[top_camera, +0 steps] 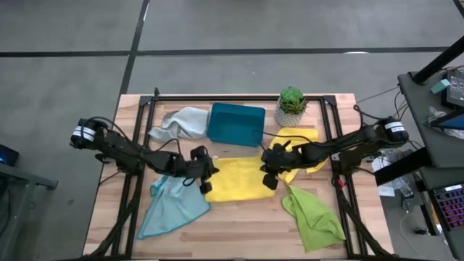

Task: Fold microfiber towels
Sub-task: Fold the left yellow microfiber cloth

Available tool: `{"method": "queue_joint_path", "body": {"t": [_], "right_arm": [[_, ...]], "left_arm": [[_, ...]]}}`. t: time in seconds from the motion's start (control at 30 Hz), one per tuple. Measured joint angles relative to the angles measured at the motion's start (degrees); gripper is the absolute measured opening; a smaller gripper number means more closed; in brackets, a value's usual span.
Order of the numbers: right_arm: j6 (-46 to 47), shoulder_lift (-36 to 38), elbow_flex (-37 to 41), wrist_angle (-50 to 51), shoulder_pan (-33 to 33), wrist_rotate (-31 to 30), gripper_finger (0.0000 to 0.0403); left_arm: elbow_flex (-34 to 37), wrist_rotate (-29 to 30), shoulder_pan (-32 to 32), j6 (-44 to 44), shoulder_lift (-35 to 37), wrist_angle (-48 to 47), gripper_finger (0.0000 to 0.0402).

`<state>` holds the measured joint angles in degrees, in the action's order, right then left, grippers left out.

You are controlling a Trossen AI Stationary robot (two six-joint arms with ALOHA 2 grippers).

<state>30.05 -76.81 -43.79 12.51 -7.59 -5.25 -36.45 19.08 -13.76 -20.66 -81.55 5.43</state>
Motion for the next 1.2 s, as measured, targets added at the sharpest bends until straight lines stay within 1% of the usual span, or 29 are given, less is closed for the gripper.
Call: {"method": "queue_joint_path", "body": {"t": [0.17,0.27,0.33,0.47,0.6,0.7,0.83,1.03,1.2], "right_arm": [[9.8,1.2,0.0,5.2,-2.4,1.1,0.0069],[14.1,0.5,0.0,5.8,-3.7,1.0,0.0100],[15.9,-0.5,0.0,5.9,-4.4,1.0,0.0120],[18.3,-2.6,0.0,6.1,-4.6,1.0,0.0158],[19.9,-4.2,0.0,5.7,-4.5,-0.5,0.0186],[21.3,-5.1,0.0,5.2,-4.5,-2.2,0.0196],[22.1,-6.2,0.0,4.3,-4.5,-2.4,0.0198],[22.7,-10.0,0.0,-2.8,-4.5,-2.7,0.0199],[23.6,-13.1,0.0,-5.5,-4.5,-3.3,0.0199]], "left_arm": [[0.0,0.8,-1.4,-2.9,-3.4,1.3,0.0000],[0.0,1.1,-1.5,-3.7,-6.4,2.8,0.0000],[0.0,1.2,-1.4,-4.4,-8.6,4.7,0.0000],[-0.2,1.2,-1.4,-4.5,-12.1,4.7,0.0000],[0.0,1.5,-1.4,-4.9,-14.4,5.0,0.0000],[-0.2,1.3,-1.4,-6.0,-15.2,3.9,0.0000],[-0.2,0.9,-1.6,-7.5,-14.8,-0.6,0.0000],[0.0,0.7,-1.6,-7.7,-12.6,-5.2,0.0000],[0.1,0.3,-1.7,-8.0,-10.6,-8.0,0.0000]]}}
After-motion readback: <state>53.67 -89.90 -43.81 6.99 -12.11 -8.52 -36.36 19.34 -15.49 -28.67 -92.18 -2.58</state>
